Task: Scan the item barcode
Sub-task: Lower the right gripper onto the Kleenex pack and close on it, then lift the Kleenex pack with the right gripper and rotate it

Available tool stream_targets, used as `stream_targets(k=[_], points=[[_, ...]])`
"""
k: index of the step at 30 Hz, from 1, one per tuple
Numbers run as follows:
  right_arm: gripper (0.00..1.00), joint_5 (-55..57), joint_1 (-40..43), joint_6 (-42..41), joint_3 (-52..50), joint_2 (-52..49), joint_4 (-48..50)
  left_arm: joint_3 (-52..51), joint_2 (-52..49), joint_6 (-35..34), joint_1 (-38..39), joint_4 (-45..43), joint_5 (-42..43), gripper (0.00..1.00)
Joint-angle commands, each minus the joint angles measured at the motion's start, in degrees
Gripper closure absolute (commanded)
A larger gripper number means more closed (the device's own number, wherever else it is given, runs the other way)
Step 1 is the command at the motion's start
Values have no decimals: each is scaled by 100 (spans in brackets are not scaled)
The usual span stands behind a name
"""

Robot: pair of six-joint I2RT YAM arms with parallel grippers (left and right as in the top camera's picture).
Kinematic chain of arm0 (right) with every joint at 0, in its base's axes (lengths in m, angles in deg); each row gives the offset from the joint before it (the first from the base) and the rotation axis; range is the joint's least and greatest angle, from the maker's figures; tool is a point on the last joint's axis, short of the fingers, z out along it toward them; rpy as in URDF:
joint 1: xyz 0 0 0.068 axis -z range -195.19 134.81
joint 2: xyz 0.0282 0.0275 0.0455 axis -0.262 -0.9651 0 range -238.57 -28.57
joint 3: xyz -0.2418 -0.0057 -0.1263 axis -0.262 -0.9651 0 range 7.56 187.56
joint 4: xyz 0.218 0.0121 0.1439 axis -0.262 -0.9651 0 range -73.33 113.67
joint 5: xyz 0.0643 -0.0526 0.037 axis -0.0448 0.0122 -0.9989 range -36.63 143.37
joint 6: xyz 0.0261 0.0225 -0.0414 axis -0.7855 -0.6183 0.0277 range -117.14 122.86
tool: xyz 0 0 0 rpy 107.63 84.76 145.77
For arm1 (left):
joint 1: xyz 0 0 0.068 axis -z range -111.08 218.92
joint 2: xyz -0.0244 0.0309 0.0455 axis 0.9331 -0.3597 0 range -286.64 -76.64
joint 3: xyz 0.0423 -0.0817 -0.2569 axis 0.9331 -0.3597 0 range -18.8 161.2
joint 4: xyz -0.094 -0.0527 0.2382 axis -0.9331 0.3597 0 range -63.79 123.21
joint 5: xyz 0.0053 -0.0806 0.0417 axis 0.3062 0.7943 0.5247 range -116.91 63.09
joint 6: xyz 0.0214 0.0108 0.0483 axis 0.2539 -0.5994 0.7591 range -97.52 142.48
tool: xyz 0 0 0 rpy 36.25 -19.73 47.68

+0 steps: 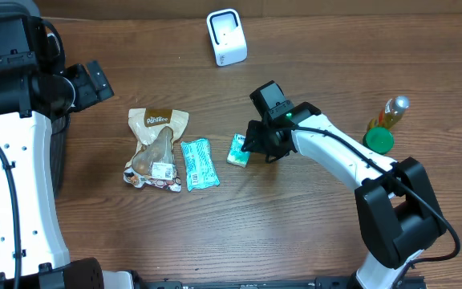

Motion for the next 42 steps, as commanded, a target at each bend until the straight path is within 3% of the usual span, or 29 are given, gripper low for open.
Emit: stream_targets(k=[1,18,38,42], points=[[62,299,-11,-435,-243,13,157,39,-9,66,13,0,2,0],[74,-275,-11,-713,-929,-17,1296,39,-9,66,13,0,0,0],[74,-466,-15,-743,-1266,-17,1838,39,-9,66,13,0,2,0],[83,-463,-15,-966,-1482,-17,2050,39,-9,66,13,0,0,0]])
